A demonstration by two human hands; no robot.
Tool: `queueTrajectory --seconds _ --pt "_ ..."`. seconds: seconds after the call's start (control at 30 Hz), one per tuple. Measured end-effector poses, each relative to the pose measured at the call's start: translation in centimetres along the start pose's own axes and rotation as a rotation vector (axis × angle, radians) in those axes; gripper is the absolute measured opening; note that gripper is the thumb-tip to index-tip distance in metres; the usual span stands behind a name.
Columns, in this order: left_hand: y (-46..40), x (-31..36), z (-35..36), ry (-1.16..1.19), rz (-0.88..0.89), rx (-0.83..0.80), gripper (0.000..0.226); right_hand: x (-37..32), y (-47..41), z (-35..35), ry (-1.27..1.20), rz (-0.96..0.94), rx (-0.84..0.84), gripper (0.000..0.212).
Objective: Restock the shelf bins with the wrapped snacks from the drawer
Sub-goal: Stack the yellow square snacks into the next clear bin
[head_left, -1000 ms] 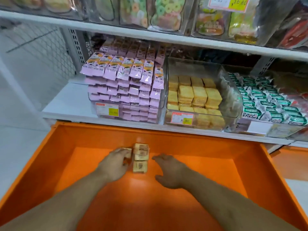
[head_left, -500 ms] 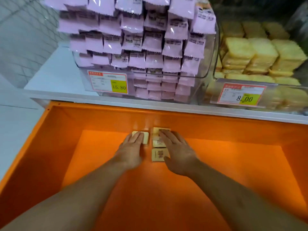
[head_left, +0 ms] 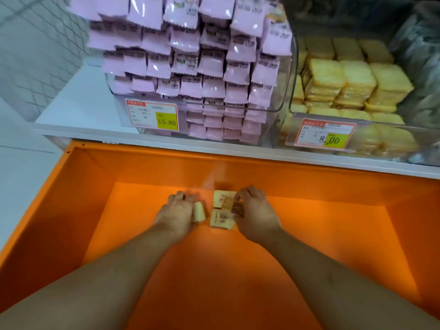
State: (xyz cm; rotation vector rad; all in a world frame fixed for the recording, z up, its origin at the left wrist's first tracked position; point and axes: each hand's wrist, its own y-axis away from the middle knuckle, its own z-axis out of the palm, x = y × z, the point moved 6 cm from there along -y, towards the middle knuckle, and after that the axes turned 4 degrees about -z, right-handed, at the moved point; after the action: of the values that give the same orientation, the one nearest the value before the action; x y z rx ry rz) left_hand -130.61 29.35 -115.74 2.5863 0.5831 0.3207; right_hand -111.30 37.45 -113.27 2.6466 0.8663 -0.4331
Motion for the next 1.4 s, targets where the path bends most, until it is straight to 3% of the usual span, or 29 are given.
queueTrajectory --seconds 0.13,0.23,0.3,0.53,0.73,0.9,1.03,1.1,1.3,1.4 --pt "3.3 2.8 -3.9 0.161 0.070 -0.083 0.052 0.4 2.5 -3.9 -0.203 0.046 -0.053 0.033" --pt "6.7 5.6 -7.8 0.287 0.129 -0.113 0.047 0.1 4.6 -8.5 -0.309 0.098 -0.069 0.037" --pt "9.6 7.8 -10.7 0.341 0.162 -0.114 0.033 -0.6 6.3 -12.2 -0.329 0.099 -0.058 0.042" --pt "19.4 12.6 -18.9 0.601 0.225 -0.024 0.057 -4.0 14.4 -24.0 -0.571 0.009 -0.015 0.051" --pt "24.1 14.0 -22.2 0.826 0.304 0.051 0.059 -6.7 19.0 -28.3 -0.755 -0.156 -0.020 0.072" --pt "24.2 14.2 -22.3 1.107 0.274 -0.103 0.042 -5.5 18.5 -29.1 -0.652 -0.115 0.091 0.088" --pt "23.3 14.6 -22.6 1.384 0.199 -0.286 0.025 -4.6 17.9 -29.5 -0.627 -0.110 0.150 0.072" --pt "22.6 14.7 -23.0 1.503 0.183 -0.347 0.028 -4.2 17.4 -29.9 -0.619 -0.111 0.186 0.068" --pt "20.9 14.9 -23.1 1.357 0.160 -0.199 0.025 -4.1 16.3 -30.5 -0.531 -0.169 0.206 0.066" --pt "20.7 15.5 -22.8 1.447 0.149 -0.246 0.018 -4.1 16.1 -30.4 -0.484 -0.184 0.215 0.064"
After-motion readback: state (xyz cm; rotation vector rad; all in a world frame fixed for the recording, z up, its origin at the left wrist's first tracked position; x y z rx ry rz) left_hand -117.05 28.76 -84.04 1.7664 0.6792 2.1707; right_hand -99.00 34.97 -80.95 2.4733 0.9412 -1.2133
